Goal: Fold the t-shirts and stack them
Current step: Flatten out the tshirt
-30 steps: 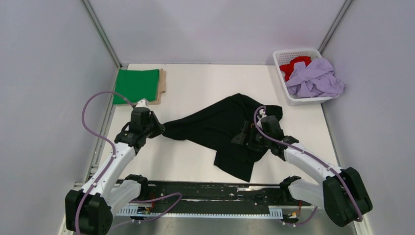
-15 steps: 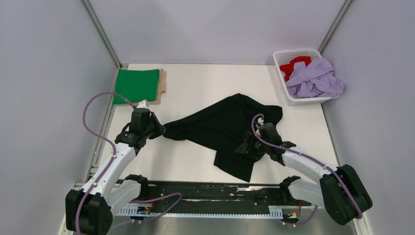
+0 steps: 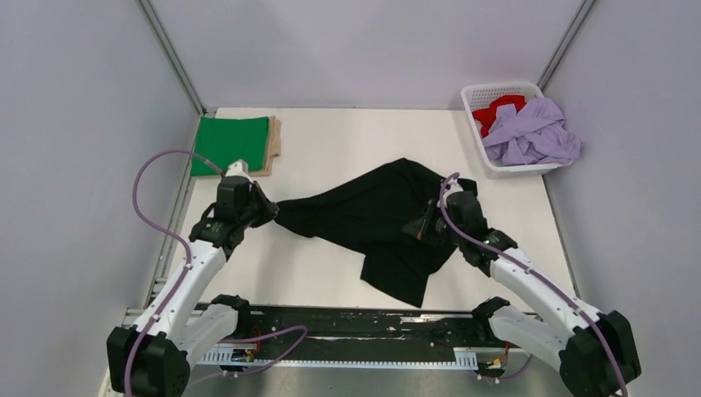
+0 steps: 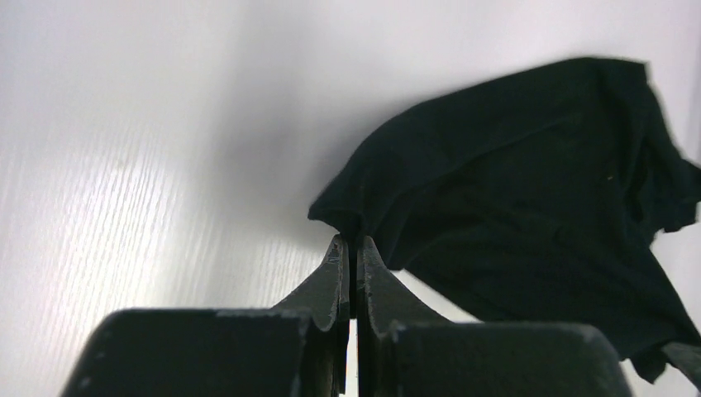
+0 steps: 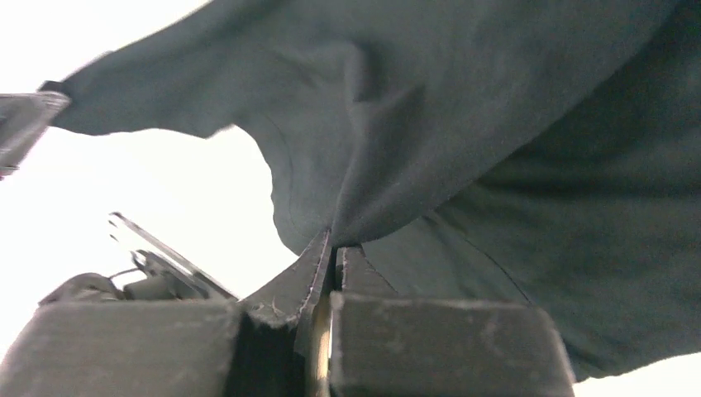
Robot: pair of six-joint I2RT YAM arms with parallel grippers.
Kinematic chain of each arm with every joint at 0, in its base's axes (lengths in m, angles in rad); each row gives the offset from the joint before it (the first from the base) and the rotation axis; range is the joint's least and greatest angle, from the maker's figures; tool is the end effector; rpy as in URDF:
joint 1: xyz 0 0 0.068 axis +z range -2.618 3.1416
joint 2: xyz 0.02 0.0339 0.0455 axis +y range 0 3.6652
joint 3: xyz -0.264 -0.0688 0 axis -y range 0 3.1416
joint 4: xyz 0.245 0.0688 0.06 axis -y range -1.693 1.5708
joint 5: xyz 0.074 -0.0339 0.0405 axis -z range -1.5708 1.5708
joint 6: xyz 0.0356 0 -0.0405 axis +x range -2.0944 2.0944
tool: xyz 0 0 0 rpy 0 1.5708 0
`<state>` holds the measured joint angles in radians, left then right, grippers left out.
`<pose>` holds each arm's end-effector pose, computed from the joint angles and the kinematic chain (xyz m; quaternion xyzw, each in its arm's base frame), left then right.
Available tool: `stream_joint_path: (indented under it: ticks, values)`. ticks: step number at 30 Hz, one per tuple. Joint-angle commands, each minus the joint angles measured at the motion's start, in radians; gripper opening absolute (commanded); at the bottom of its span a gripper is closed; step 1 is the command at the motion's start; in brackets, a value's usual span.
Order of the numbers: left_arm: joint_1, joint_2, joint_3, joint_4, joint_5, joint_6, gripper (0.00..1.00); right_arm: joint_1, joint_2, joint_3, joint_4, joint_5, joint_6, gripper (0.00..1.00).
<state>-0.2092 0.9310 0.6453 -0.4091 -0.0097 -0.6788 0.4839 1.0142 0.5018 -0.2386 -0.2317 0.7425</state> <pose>0.1943 -0.0409 0.2436 -0.2127 0.8803 -0.1782 0.3849 0.1758 0.1016 0.1957 0.0718 0.9093 0.3145 0.2627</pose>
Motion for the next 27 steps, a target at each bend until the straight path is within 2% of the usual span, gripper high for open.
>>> stream_joint_path:
  ticks: [1,7,10,17,22,27]
  values:
    - [0.004,-0.056,0.171,0.049,-0.032,-0.013,0.0,0.002,-0.163,0.193,-0.026,0.111,-0.051,0.0]
    - [0.004,-0.085,0.439,0.064,-0.036,0.006,0.0,0.002,-0.289,0.461,-0.051,0.264,-0.164,0.0]
    - [0.004,-0.104,0.581,0.092,-0.005,0.013,0.0,0.002,-0.302,0.612,-0.059,0.27,-0.227,0.0]
    - [0.004,-0.12,0.919,0.032,0.036,0.104,0.0,0.002,-0.285,0.994,-0.065,0.086,-0.306,0.0]
    - [0.004,-0.127,1.171,-0.017,0.099,0.15,0.0,0.002,-0.214,1.27,-0.144,-0.128,-0.303,0.0]
    - [0.004,-0.124,1.35,-0.03,0.169,0.182,0.0,0.001,-0.186,1.413,-0.177,-0.228,-0.272,0.0]
